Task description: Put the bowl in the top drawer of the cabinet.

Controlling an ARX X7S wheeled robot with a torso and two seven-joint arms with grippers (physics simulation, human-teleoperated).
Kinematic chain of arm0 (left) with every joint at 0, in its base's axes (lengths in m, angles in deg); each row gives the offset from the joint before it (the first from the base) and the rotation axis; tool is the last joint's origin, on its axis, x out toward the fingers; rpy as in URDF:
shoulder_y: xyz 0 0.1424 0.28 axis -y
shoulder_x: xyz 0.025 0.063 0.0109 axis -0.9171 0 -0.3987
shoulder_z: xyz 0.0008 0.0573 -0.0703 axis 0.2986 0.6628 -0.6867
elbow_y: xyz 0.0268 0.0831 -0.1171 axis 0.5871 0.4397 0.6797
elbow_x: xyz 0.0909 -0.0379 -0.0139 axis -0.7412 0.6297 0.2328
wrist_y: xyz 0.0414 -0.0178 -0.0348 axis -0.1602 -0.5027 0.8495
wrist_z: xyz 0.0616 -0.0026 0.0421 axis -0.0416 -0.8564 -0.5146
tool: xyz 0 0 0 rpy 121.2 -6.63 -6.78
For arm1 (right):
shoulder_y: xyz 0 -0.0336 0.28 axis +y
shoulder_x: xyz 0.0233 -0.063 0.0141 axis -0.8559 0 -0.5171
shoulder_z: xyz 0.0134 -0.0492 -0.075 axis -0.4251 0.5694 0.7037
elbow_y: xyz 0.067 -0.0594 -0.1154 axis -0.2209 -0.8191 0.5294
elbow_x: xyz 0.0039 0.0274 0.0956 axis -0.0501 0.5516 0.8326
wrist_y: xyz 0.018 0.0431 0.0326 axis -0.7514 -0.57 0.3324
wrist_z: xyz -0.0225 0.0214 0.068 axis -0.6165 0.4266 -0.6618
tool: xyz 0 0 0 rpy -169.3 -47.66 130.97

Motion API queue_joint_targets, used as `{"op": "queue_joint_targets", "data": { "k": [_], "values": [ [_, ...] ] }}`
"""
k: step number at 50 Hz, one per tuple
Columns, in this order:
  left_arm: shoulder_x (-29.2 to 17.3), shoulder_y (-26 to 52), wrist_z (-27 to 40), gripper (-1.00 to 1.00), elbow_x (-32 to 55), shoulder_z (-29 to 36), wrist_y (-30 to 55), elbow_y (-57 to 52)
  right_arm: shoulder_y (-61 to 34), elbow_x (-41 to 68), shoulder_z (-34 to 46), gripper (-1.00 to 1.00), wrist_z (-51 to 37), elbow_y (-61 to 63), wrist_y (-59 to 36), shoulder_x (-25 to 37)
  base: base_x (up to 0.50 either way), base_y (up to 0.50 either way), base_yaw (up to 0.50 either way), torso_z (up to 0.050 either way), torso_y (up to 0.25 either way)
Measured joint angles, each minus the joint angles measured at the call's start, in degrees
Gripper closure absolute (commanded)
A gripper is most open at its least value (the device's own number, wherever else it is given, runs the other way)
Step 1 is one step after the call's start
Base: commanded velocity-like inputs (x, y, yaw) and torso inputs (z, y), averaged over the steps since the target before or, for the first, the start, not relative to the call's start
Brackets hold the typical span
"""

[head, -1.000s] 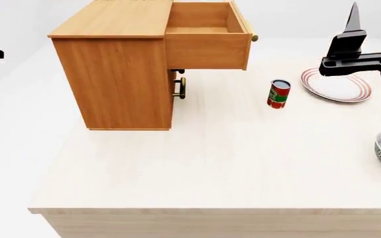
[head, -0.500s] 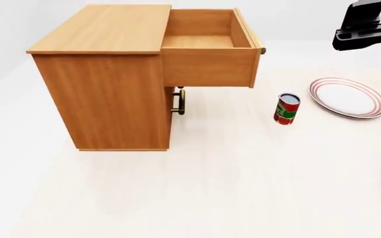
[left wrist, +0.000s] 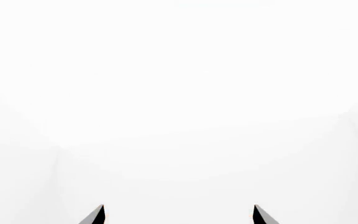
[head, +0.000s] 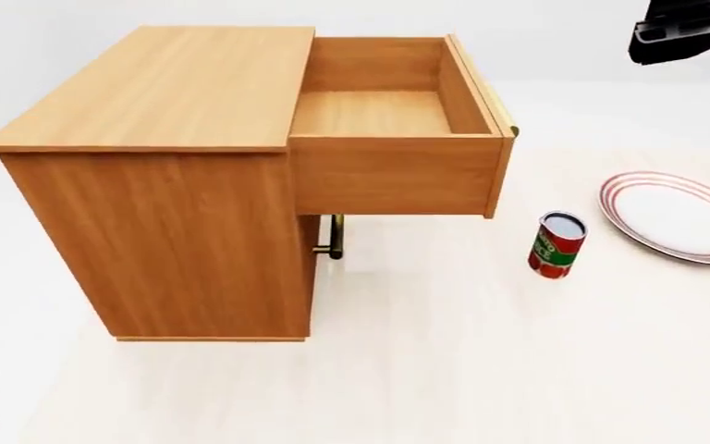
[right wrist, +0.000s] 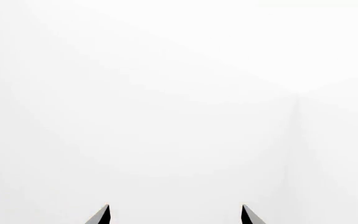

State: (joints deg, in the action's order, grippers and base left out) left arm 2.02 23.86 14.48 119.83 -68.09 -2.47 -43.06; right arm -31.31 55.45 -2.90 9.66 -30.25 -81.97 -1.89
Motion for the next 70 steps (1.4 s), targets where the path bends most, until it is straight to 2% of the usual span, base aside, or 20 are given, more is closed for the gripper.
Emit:
{"op": "queue_joint_targets", "data": {
  "k": [27, 36, 39, 42, 48, 53, 60, 70],
  "values": [
    [-0.14, 1.4, -0.17, -1.0, 0.2, 1.06, -0.52, 0.22, -1.84, 0.42, 0.43, -1.0, 0.17, 0.06, -1.0, 1.03, 0.37, 0.0, 0.0, 0.0, 0.0],
    [0.08, 1.75, -0.53, -1.0, 0.49, 1.44, -0.96, 0.42, -7.26, 3.18, 0.08, -1.0, -0.17, -0.61, -10.23, 1.95, 0.0, 0.0, 0.0, 0.0, 0.0],
    [0.25, 1.78, -0.75, -1.0, 0.52, 1.59, -1.25, 0.54, -10.98, 10.4, 0.94, -1.0, -5.82, -3.92, -13.93, 4.12, 0.0, 0.0, 0.0, 0.0, 0.0],
    [0.45, 1.86, -1.01, -1.0, 0.5, 1.79, -1.58, 0.72, -15.74, 22.24, 3.88, -1.0, -14.4, -8.8, -16.66, 7.43, 0.0, 0.0, 0.0, 0.0, 0.0],
    [0.94, 2.08, -1.7, -1.0, 0.36, 2.21, -2.48, 1.27, -25.65, 48.48, 13.49, -1.0, -29.92, -19.32, -20.05, 14.04, 0.0, 0.0, 0.0, 0.0, 0.0],
    [1.42, 2.19, -2.28, -1.0, 0.18, 2.46, -3.37, 1.76, -33.07, 64.17, 22.81, -1.0, -37.84, -26.3, -21.7, 18.87, 0.0, 0.0, 0.0, 0.0, 0.0],
    [2.14, 2.17, -3.13, -1.0, -0.24, 2.62, -4.85, 2.51, -42.47, 77.58, 36.58, -1.0, -41.01, -32.77, -23.01, 25.52, 0.0, 0.0, 0.0, 0.0, 0.0],
    [2.62, 1.34, -3.58, -1.0, -0.23, 1.67, -6.41, 2.57, -56.6, 88.16, 56.98, -1.0, -38.45, -35.4, -23.91, 35.07, 0.0, 0.0, 0.0, 0.0, 0.0]
  ]
}}
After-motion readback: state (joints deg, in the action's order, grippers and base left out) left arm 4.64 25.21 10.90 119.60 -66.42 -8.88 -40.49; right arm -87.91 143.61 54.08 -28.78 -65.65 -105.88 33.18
